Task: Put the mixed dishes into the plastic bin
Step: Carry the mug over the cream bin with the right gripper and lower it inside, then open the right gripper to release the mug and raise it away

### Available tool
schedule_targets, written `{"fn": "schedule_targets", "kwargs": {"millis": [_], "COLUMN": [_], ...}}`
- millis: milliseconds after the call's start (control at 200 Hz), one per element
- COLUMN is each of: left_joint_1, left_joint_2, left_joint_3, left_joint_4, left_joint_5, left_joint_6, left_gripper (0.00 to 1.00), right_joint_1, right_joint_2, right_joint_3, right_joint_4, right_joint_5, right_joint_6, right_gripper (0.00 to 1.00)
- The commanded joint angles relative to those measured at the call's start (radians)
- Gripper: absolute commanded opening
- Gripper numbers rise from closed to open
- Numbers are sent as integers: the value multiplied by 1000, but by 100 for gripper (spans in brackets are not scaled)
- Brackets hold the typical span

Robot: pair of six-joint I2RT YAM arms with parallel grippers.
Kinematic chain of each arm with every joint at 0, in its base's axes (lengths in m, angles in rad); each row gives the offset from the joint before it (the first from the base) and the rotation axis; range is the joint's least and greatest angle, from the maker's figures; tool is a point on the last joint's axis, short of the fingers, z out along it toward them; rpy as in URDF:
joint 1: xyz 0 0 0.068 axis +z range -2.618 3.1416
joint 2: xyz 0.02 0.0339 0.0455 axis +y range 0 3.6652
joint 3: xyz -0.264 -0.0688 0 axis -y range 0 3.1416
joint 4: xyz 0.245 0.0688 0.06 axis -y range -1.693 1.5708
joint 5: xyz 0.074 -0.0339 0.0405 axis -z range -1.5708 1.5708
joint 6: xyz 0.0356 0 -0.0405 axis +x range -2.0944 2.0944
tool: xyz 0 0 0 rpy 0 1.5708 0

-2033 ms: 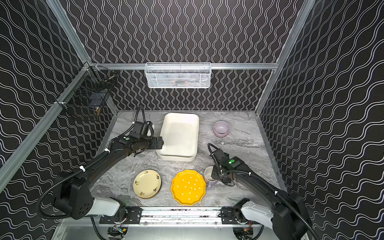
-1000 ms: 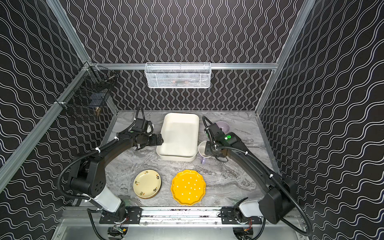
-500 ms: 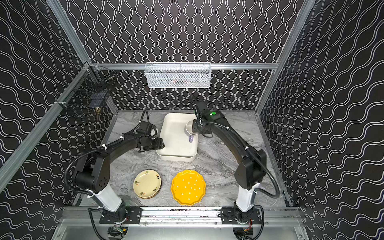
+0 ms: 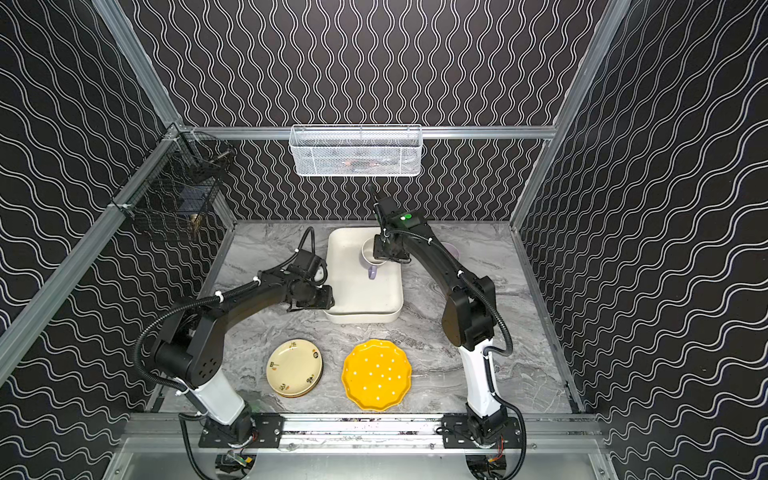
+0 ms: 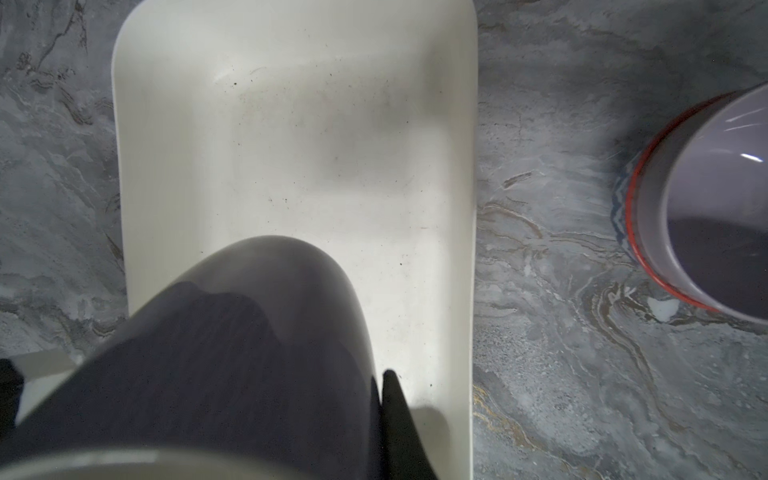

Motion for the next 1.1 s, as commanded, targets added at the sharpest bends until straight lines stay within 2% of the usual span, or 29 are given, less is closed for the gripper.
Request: {"fn": "schedule_targets", "kwargs": {"millis": [0,160,536,616,696,811,896,1096], "left_joint_1": [-9,-29,-37,-37,-37,-37,-37,-37], "left_joint_2": [-19,-31,-115,-128,-130,-132,-141,-139], "left_joint_3": [-15,-34,-93,-99,-94,-75,-48,40], "left_joint_4": [-5,-8,-39,-44,-53,-66,-74,-101], "left_joint_5": [-14,-25,-51,-60,-75,-86,-86,-72], "left_joint_6": [0,-6,3,8,16,26,27,22], "left_gripper": [35,32,33,39,57,73,76,76], "right_joint_1": [-2,-4,-4,-3,-1,1,0,1], "right_joint_2": [29,90,203,227,250,268,264,274], "right_joint_3": [22,80,125,154,189,216,204,199], "right_joint_4": [26,7,15,11,5,5,18,17], "right_joint_5": [-29,-18,-45,-47,-46,-53,-62,-64], "right_joint_6": [-14,-27,-14,-12,-12,-16,-19,-30], "right_gripper": [3,4,6,8,12,23,26,27]}}
